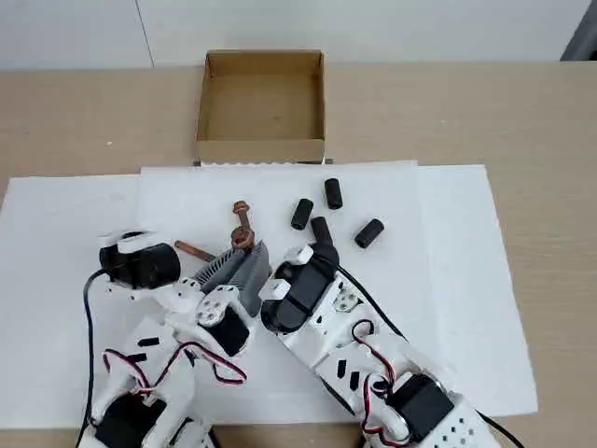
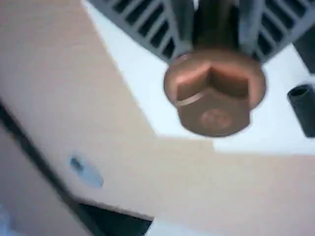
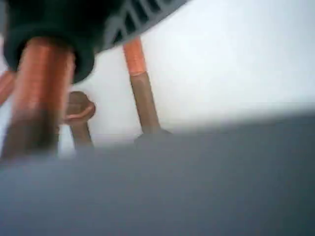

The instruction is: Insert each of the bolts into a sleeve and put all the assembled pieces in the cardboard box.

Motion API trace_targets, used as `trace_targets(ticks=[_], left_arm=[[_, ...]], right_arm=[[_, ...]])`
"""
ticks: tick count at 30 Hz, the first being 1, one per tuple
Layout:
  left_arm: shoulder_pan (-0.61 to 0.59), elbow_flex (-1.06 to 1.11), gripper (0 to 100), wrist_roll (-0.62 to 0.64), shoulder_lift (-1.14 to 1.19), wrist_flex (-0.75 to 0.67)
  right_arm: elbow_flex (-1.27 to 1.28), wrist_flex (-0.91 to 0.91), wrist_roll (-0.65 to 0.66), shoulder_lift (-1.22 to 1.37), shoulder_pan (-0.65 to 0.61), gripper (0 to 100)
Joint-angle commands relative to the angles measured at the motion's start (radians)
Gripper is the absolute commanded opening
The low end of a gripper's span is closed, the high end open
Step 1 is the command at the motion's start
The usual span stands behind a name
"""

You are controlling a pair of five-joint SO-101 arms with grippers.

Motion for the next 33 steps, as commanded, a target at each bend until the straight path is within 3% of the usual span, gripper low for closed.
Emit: trace_targets(ticks=[1,7,16,23,33], left_arm=[[0.078,-0.002,0,-0.060,-0.012,0.071],[0.118,-0.002,0,-0.130,-0.012,0.141],[0.110,-0.001,1,-0.138,-0.012,0.149],[0.049,-0.001,17,-0.198,-0.012,0.184],[-0.017,-0.061,18,-0.209,-0.012,0.195]], right_arm=[[-0.011,-0.027,0.012,-0.013,-0.010,0.3],[-0.011,-0.030,0.012,-0.013,-0.010,0.3],[-0.009,-0.031,0.012,-0.013,-0.010,0.3],[-0.009,-0.027,0.012,-0.013,-0.010,0.3],[-0.009,-0.024,0.012,-0.013,-0.007,0.3]])
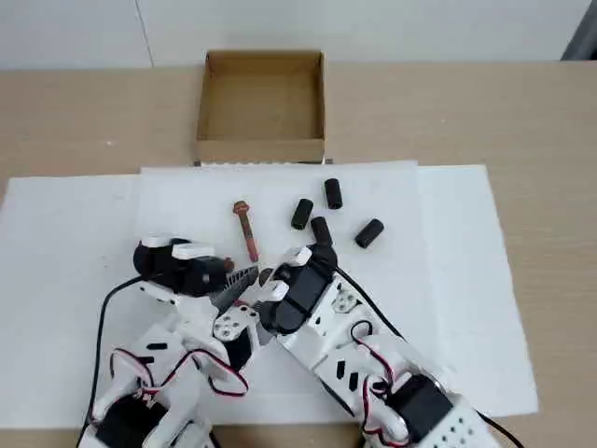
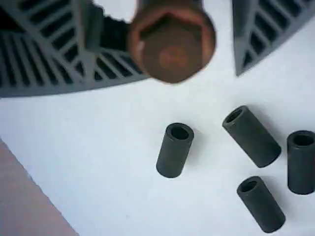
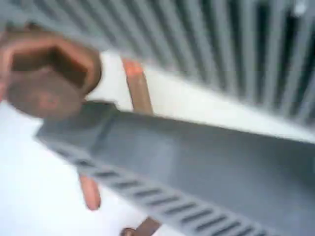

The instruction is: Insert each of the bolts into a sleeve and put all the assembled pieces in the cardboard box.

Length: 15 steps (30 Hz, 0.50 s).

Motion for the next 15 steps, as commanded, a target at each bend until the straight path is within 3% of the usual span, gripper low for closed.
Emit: trace_targets(ticks=[1,9,14,15], left_arm=[[-0.023,-0.064,18,-0.011,-0.011,0.006],[-0.072,-0.170,17,-0.011,-0.011,0.005],[-0.129,-0.214,0,-0.103,-0.011,0.002],[-0.153,-0.214,1,-0.130,-0.011,0.002]], right_arm=[[-0.012,-0.024,0.012,-0.013,-0.004,0.3],[-0.012,-0.024,0.012,-0.013,-0.001,0.3],[-0.012,-0.022,0.011,-0.013,-0.001,0.3],[-0.012,-0.022,0.011,-0.013,0.001,0.3]])
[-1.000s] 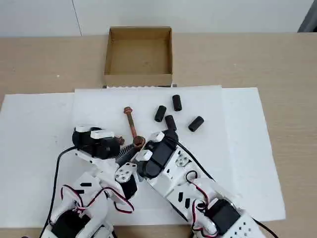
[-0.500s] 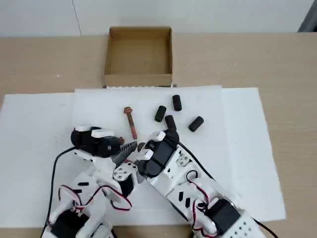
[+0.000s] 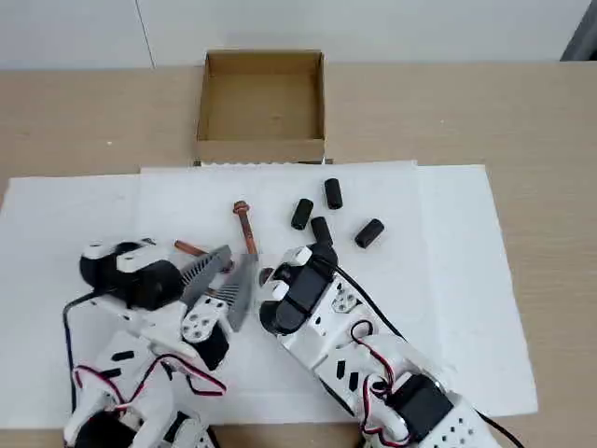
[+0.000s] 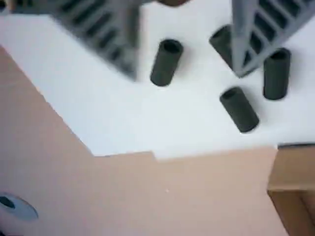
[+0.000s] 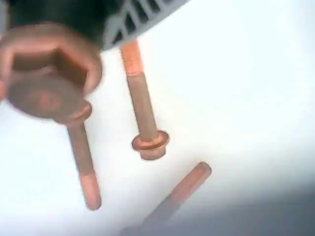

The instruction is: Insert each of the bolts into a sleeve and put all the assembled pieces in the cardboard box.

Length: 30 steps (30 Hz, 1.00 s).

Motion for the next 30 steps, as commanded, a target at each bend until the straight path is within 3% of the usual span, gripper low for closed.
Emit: trace_targets(ticks=[1,8,12,16,24,30], left_arm=[[-0.072,-0.039,2,-0.089,-0.012,-0.002],[-0.356,0.093,1,-0.339,-0.012,-0.002],[-0.443,0.194,1,-0.356,-0.012,0.002],[-0.456,0.260,1,-0.356,-0.012,0.003],[-0.456,0.363,1,-0.356,-0.012,0.003],[-0.459,0.386,1,-0.356,-0.012,0.003]], right_arm=[[-0.012,-0.022,0.011,-0.015,0.010,0.3],[-0.012,-0.019,0.009,-0.015,0.183,0.3],[-0.011,0.096,0.008,-0.004,0.259,0.3],[-0.014,0.217,0.003,-0.015,0.315,0.3],[-0.103,0.232,-0.078,0.030,0.390,0.5],[-0.374,0.203,-0.081,0.315,0.394,0.5]])
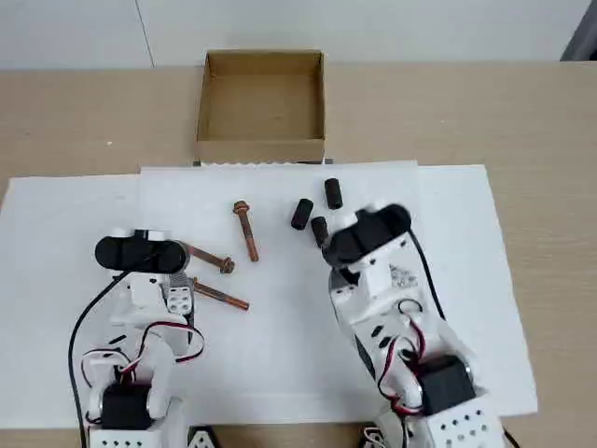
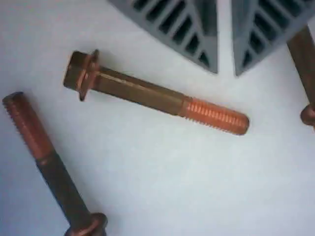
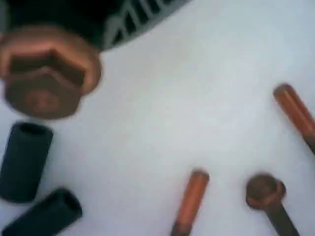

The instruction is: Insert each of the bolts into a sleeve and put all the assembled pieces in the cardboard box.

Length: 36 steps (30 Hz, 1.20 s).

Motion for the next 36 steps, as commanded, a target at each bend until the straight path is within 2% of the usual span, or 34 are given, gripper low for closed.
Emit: trace_targets(ticks=[1,10,15,27,36], left_arm=[[-0.011,0.015,1,-0.005,-0.012,0.003],[-0.011,0.048,1,-0.005,-0.012,0.002],[-0.011,0.054,1,-0.005,-0.012,0.002],[-0.006,0.054,1,-0.005,-0.012,0.002],[-0.005,0.054,1,-0.005,-0.012,0.002]], right_arm=[[-0.241,-0.027,-0.012,0.211,0.010,0.5],[-0.707,-0.147,-0.002,0.760,0.012,0.4],[-0.931,-0.185,0.063,1.010,0.012,0.4],[-1.436,-0.265,0.118,1.532,0.065,0.4],[-1.686,-0.364,0.118,1.845,0.081,0.4]])
